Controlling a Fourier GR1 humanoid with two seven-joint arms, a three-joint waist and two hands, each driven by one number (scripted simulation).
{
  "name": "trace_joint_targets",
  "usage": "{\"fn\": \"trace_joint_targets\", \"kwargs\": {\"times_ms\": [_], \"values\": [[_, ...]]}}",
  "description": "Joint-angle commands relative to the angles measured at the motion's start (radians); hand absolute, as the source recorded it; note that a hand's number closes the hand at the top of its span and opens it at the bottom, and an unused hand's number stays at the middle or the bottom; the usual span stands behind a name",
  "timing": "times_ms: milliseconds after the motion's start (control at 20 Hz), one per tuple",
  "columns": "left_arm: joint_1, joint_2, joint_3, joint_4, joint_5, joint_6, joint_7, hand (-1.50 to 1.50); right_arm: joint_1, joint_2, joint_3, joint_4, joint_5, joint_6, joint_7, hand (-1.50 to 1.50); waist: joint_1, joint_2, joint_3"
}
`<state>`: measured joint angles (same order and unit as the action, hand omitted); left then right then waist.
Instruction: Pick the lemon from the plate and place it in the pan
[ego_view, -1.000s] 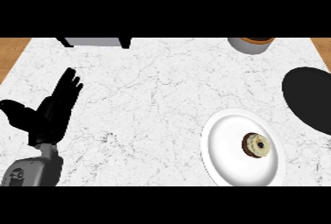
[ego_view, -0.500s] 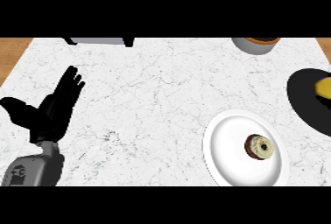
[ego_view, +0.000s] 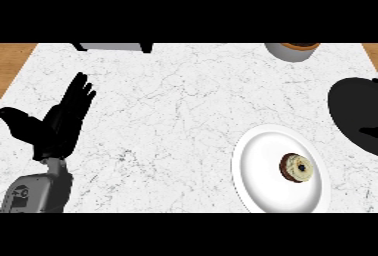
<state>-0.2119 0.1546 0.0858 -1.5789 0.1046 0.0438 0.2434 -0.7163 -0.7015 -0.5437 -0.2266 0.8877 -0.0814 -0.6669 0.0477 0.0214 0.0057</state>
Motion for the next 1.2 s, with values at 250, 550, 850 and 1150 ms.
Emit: {"fn": "trace_joint_targets", "kwargs": {"times_ms": [250,550,850,1150], "values": [[-0.034,0.014,0.021,0.018,0.01,0.001,0.022,0.0,-0.024,-0.123,-0.205,0.083,-0.219,0.258,-0.104,-1.5,-0.019,-0.001,0.001],[0.026,0.019,0.019,-0.023,0.008,-0.011,0.002,0.0,0.069,-0.271,-0.295,0.135,-0.317,0.531,-0.156,-1.5,-0.02,-0.002,0.004],[0.02,0.009,0.016,-0.038,0.007,0.008,0.034,0.0,0.161,-0.331,-0.324,0.148,-0.362,0.755,-0.224,-1.5,-0.04,-0.009,0.007],[0.011,-0.002,0.02,-0.015,-0.001,0.023,0.015,0.0,0.218,-0.321,-0.32,0.101,-0.378,0.775,-0.263,-1.5,-0.043,-0.007,0.007]]}}
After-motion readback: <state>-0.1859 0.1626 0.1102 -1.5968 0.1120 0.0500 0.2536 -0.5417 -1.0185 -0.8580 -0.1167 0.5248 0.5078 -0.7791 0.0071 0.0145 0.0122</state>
